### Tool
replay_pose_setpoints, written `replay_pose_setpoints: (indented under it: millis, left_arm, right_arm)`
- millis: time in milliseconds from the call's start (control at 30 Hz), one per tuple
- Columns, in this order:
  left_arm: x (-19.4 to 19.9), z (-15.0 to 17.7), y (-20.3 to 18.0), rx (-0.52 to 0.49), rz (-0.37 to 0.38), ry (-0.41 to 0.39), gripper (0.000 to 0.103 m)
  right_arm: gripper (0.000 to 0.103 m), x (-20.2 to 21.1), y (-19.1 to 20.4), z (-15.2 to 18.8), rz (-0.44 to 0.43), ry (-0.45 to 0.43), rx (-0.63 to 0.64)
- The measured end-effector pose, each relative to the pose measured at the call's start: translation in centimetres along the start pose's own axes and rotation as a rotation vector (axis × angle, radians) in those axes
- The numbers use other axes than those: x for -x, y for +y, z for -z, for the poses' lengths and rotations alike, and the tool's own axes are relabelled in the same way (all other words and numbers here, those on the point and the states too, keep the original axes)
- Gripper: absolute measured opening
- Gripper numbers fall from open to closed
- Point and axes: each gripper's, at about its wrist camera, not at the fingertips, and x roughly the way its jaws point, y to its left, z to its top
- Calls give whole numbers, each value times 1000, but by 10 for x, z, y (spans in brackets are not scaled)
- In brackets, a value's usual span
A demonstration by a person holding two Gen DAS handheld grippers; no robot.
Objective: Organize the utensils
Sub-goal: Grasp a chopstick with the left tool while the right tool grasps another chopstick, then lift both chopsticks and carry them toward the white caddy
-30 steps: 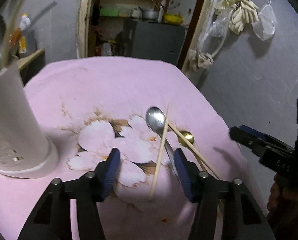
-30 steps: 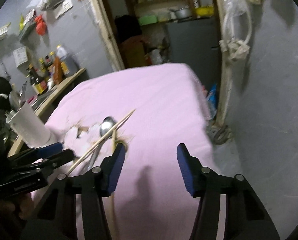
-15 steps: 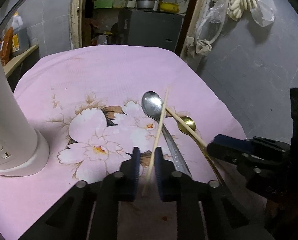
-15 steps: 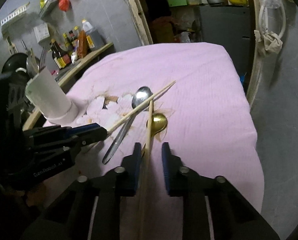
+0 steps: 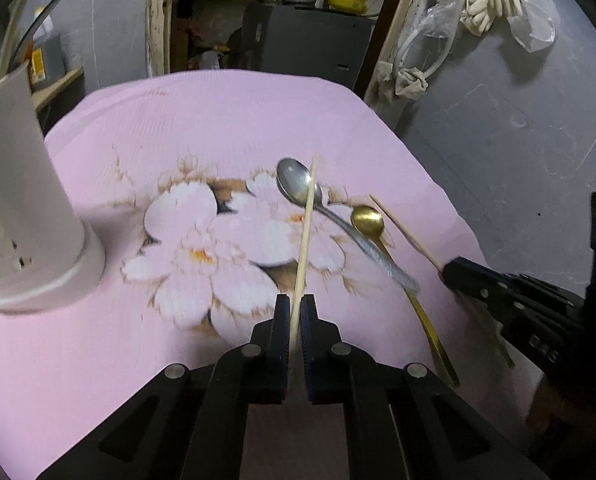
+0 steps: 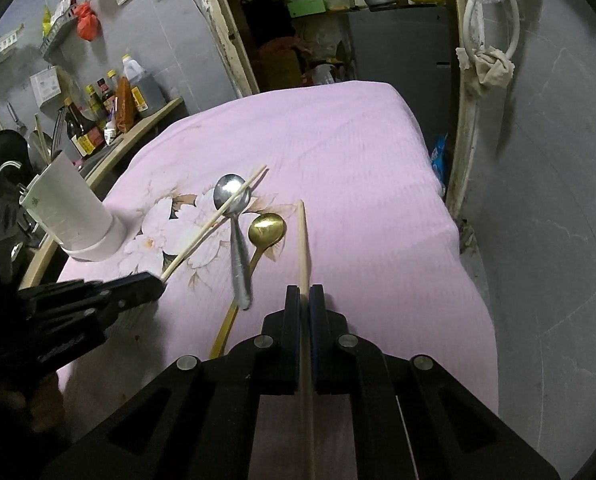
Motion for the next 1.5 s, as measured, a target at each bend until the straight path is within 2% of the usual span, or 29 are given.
replay_pose_setpoints:
  millis: [200, 367, 500, 867, 967, 1267, 1433, 1500]
  left_arm:
    - [1, -9, 3, 17, 58, 19, 6]
    - [0, -25, 1, -14, 57, -9, 7]
    - [-12, -39, -3, -47, 49, 8, 8]
    - [-46, -54, -5, -68, 98, 52, 9]
    - [-49, -56, -8, -88, 87, 56, 9]
    - [-59, -71, -14, -82, 46, 116, 6]
    - [-46, -65, -10, -52, 59, 69, 5]
    - [-33, -63, -5, -25, 79, 24, 5]
  right_arm:
    - [5, -12, -5, -16, -24, 28, 30]
    - [6, -28, -8, -36, -38, 73, 67]
    - [6, -40, -4, -48, -41, 106, 85]
    - [6, -51, 3, -48, -32, 68, 102]
    - [6, -52, 2, -49, -33, 77, 99]
    - [5, -64, 6, -63, -12, 184, 88]
    - [5, -49, 4, -60, -50, 134, 24]
    - [5, -32, 3, -59, -94, 55, -16]
